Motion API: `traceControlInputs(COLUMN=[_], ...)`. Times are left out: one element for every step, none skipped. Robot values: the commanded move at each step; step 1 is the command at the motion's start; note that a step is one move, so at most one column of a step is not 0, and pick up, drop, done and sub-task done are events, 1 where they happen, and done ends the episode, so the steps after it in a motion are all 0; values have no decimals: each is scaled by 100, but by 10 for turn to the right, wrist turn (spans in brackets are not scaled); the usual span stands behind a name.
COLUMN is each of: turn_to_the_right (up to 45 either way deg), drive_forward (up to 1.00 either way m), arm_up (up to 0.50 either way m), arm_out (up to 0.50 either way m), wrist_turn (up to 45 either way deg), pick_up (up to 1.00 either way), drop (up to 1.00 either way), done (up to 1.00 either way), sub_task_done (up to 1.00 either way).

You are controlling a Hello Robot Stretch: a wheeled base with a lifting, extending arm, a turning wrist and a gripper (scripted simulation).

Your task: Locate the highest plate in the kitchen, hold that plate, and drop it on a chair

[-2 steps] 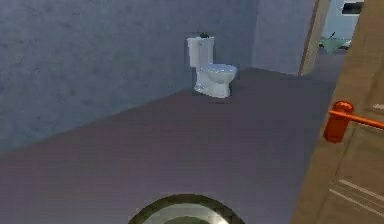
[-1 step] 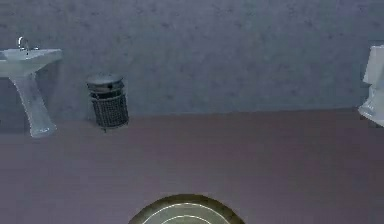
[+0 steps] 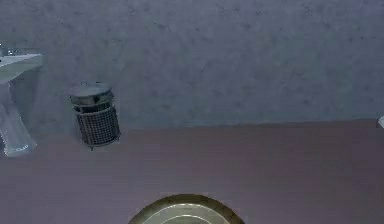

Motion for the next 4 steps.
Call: traceControlInputs(turn_to_the_right=[-450,-300,0,-120], drive_forward=[0,0,100,0], arm_up=[0,0,0,0], arm_out=[0,0,0,0], wrist_turn=[0,0,0,0], pick_up=[0,0,0,0], drop=[0,0,0,0], done=[0,0,0,0], sub_task_done=[0,0,0,0])
